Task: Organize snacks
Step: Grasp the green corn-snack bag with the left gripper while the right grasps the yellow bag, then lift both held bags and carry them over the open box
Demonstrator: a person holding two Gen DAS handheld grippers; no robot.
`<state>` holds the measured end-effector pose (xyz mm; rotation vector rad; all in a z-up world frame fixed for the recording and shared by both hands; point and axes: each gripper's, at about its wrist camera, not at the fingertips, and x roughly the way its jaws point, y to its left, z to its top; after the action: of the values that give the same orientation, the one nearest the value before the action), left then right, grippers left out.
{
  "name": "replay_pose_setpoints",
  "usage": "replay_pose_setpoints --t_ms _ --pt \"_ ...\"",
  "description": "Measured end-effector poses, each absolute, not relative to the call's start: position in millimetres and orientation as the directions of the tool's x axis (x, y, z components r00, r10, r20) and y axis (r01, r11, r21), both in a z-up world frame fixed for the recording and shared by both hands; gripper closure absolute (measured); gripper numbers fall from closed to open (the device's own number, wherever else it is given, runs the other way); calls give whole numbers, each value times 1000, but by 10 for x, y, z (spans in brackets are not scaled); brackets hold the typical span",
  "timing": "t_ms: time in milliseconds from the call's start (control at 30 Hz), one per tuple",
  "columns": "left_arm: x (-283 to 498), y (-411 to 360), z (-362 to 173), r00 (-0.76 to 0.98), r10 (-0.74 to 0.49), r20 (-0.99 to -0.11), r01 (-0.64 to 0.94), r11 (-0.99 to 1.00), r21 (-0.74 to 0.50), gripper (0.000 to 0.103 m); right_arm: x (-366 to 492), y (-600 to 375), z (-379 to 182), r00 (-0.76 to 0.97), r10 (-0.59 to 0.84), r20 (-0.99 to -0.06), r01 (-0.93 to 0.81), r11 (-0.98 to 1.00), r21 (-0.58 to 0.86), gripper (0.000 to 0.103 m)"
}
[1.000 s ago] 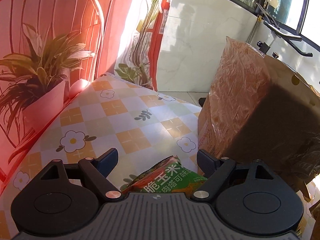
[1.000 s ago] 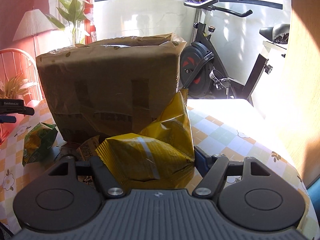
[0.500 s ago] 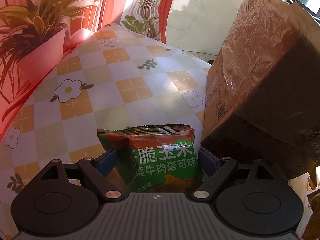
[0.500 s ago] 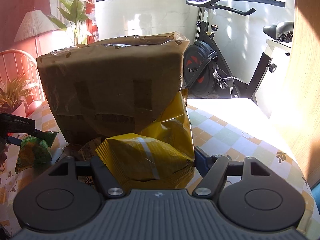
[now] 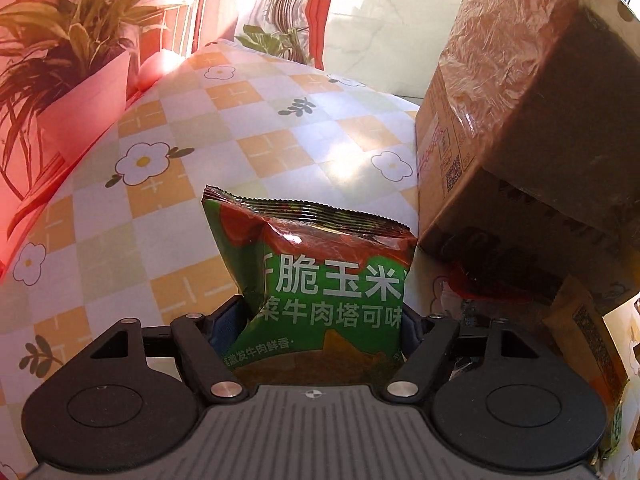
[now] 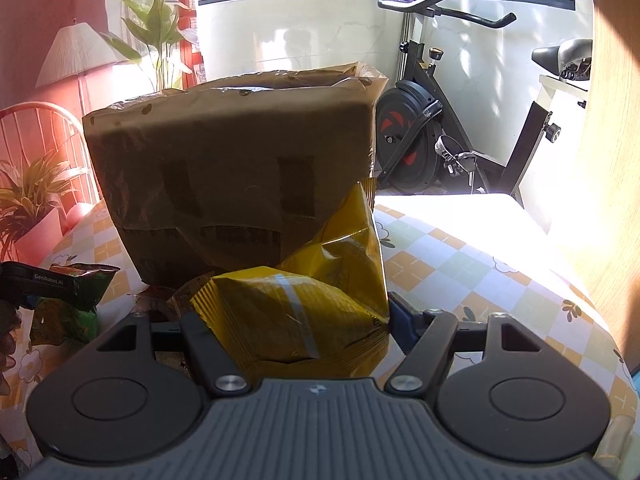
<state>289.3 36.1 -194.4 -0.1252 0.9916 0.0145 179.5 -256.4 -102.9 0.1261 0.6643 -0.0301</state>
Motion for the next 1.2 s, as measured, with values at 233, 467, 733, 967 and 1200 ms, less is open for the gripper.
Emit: replay_pose_setpoints --t_ms 233,467,733,967,1200 --pt "2659 252 -1577 659 38 -751 -45 999 10 29 1762 -2527 -993 798 12 -603 68 992 109 31" --pt "2461 173 -1160 743 72 -665 -36 997 67 29 1670 -2534 -819 830 17 -558 60 991 120 31" --pt "2286 35 -730 808 53 -587 -17 998 67 29 1551 -2510 -456 878 22 -477 41 992 122 31" --pt "2208 -80 -457 847 7 -531 22 999 48 29 1569 -2455 -127 904 42 -425 -7 996 84 31" --pt "2173 -253 -220 877 -33 -480 60 997 42 29 1718 -2476 130 918 51 -393 -27 997 68 31"
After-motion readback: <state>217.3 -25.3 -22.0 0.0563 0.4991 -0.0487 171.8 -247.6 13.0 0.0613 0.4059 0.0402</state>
